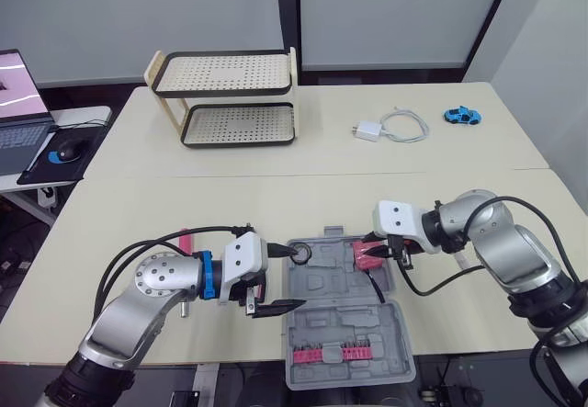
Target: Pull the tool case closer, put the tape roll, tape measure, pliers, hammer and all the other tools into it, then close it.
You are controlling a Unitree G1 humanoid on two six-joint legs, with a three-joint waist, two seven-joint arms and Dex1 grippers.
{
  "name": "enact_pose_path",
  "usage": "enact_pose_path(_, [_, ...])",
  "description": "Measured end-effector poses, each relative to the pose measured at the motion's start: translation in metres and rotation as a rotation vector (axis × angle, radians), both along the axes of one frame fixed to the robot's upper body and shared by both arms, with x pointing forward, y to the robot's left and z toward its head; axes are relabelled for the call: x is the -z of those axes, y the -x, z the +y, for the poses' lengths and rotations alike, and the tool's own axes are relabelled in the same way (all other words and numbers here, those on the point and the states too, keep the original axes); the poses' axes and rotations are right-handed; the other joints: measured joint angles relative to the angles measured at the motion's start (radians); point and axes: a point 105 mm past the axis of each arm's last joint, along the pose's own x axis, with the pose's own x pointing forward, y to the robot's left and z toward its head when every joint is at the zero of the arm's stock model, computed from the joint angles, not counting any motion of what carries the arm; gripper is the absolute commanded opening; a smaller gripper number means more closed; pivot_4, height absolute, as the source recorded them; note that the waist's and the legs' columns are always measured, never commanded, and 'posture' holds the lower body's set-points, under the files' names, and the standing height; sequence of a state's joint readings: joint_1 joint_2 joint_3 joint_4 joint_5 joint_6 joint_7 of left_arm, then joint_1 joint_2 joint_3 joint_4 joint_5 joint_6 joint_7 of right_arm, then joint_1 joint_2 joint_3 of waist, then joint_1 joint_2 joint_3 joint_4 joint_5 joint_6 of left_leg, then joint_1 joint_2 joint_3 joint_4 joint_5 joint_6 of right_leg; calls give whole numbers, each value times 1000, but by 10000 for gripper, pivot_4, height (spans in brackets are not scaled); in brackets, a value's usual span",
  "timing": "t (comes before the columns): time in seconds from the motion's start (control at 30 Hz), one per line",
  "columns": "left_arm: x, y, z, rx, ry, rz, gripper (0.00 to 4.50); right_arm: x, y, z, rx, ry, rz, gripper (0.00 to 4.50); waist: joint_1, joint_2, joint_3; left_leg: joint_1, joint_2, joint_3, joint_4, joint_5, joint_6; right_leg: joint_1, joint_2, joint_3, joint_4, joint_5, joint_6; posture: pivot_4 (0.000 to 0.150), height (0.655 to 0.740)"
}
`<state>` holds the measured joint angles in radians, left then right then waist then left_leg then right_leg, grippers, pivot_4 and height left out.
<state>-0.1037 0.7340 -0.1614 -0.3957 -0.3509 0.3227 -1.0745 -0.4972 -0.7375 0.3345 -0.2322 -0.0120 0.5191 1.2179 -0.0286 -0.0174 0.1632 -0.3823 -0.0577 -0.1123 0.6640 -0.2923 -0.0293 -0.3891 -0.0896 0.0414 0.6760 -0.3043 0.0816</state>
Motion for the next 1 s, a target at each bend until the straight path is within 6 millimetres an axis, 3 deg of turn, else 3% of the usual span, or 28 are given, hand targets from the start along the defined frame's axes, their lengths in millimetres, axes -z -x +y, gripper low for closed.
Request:
enact_pose_path(0.37, [-4, -2, -2, 10, 7, -11, 45000, 26, -1, -9, 152, -177, -53, 10030, 0, 0, 0, 1, 0, 0, 0, 0, 0, 0, 1, 0, 2, 0, 0, 1500, 7400])
enact_pose_path(0.73, [-2, -4, -1, 18, 6, 4, 45000, 53, -13, -21, 276, -213, -10, 10030, -1, 0, 0, 1, 0, 0, 0, 0, 0, 0, 1, 0, 2, 0, 0, 1500, 7400])
enact_pose_path(1.0, [0, -5, 0, 18, 6, 12, 45000, 62, -18, -19, 331, -233, 40, 10030, -1, -1, -2, 3, 0, 0, 0, 0, 0, 1, 1, 0, 2, 0, 0, 1500, 7400])
